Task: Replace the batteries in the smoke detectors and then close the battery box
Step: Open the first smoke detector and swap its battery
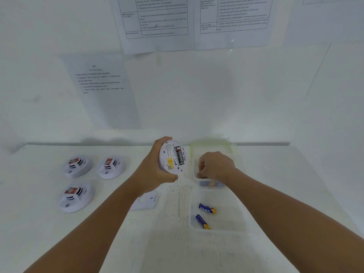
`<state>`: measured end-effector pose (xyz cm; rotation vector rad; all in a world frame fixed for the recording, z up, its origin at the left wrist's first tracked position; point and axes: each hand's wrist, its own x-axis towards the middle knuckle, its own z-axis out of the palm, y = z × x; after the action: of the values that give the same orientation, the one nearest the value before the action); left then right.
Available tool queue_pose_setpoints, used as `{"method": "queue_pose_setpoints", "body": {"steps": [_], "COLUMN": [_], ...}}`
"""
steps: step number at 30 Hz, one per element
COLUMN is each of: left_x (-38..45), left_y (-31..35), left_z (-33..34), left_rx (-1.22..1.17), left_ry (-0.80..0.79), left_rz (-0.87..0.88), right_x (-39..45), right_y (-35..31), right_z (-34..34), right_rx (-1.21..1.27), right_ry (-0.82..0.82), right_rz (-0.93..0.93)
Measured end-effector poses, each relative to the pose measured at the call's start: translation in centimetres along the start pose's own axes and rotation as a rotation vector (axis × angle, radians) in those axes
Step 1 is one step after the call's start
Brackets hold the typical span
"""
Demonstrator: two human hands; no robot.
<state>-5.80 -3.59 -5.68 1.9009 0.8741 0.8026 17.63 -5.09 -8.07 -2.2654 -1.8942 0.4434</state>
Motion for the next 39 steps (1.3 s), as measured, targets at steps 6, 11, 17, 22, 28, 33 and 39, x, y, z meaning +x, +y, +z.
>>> {"method": "queue_pose_setpoints", "body": {"steps": [6, 11, 17, 22, 28, 33, 39], "left_x": [-0.3, -0.5, -0.5, -0.6, -1.3, -2.1, -3.3], "left_y": [-0.1, -0.5, -1.0, -0.9, -1.1, -0.9, -0.6], "left_z": [-0.3, -0.7, -0.8, -0.9, -1.3, -2.2, -3.5], "left_rx": [-0.003, -0.005, -0.015, -0.024, -0.093, -0.145, -0.161], "left_ry": [0.036, 0.057, 0.071, 0.071, 0.08, 0.089, 0.154], "left_rz": [-0.001, 0.0, -0.008, -0.006, -0.011, -0.029, -0.028], "right_x": [-0.1, -0.6, -2.1, -3.3, -3.9, -4.0, -4.7], "right_y": [-0.3, -0.1, -1.3, -3.1, -5.6, -7.7, -9.4], "right_z": [0.3, -1.0, -3.2, -4.2, -3.5, -1.7, 0.5], "right_rx": [-0.065, 0.089, 0.519, 0.649, 0.707, 0.763, 0.77], "right_ry": [-0.016, -0.04, 0.013, 0.039, 0.065, 0.252, 0.354], "right_rz": [0.028, 0.028, -0.107, -0.206, -0.308, -0.323, -0.413]}}
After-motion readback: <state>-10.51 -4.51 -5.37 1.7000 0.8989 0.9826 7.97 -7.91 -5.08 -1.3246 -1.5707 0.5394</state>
